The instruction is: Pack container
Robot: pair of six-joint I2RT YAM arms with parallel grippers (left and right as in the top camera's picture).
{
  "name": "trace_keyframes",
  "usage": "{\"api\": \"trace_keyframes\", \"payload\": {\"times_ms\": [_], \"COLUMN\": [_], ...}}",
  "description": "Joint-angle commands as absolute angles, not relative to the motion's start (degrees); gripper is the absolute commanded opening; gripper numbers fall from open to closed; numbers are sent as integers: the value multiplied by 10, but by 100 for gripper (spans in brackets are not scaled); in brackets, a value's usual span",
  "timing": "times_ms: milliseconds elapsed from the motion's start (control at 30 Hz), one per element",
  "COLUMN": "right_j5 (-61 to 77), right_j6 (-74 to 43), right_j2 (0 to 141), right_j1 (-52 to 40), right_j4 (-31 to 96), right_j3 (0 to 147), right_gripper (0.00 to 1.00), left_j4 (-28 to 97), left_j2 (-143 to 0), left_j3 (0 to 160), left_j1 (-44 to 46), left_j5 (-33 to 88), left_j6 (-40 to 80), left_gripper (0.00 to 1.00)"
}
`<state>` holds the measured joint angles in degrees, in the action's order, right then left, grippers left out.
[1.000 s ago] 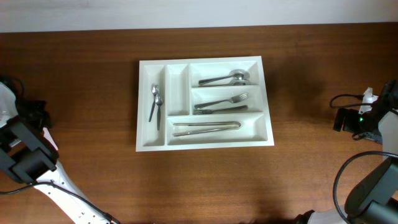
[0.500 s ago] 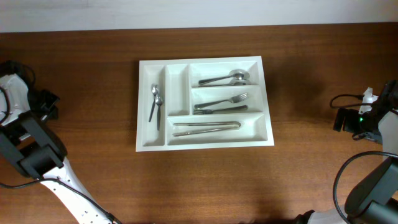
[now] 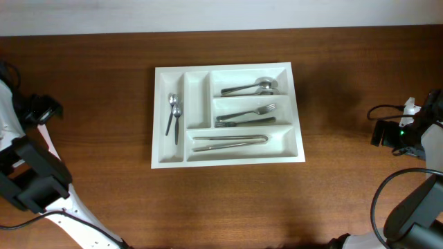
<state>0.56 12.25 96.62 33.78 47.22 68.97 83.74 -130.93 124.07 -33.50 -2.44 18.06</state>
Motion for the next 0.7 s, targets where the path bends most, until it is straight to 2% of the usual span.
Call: {"api": "trace_keyframes", "payload": {"times_ms": [0, 200, 367, 667], "right_j5": [11, 11, 11, 11], "right_j6": [124, 124, 124, 124], "right_j2": [969, 969, 969, 969], "right_j1": [338, 338, 338, 338], "right_j4": [471, 471, 471, 471], "right_j3": [690, 690, 690, 690], "right_gripper": [99, 99, 99, 99], "left_j4": [837, 825, 803, 767], "left_j2": [-1303, -1304, -1304, -1304], "left_j3": [1246, 1246, 1245, 1239], "left_j1": [-349, -362, -363, -364], "left_j5": [-97, -97, -13, 27], "left_j6": [153, 94, 3, 4], "left_gripper": [99, 99, 99, 99]}}
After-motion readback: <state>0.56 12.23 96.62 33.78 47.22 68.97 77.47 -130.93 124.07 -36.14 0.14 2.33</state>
